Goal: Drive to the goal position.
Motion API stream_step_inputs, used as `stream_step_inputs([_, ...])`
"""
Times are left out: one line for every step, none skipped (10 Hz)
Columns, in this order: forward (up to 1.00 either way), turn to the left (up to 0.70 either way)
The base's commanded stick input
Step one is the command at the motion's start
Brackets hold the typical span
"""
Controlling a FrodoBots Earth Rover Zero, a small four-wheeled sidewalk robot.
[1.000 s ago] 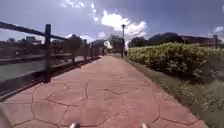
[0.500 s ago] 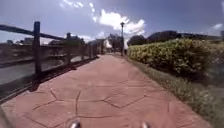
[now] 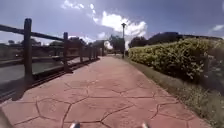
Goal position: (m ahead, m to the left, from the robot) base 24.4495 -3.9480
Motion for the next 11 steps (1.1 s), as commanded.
stream_step_inputs([0.85, 0.0])
stream_step_inputs([0.85, 0.0])
stream_step_inputs([0.85, 0.0])
stream_step_inputs([0.85, 0.0])
stream_step_inputs([0.85, 0.0])
stream_step_inputs([0.85, 0.0])
stream_step_inputs([0.85, 0.0])
stream_step_inputs([0.85, 0.0])
stream_step_inputs([0.85, 0.0])
stream_step_inputs([0.85, 0.0])
stream_step_inputs([0.85, 0.0])
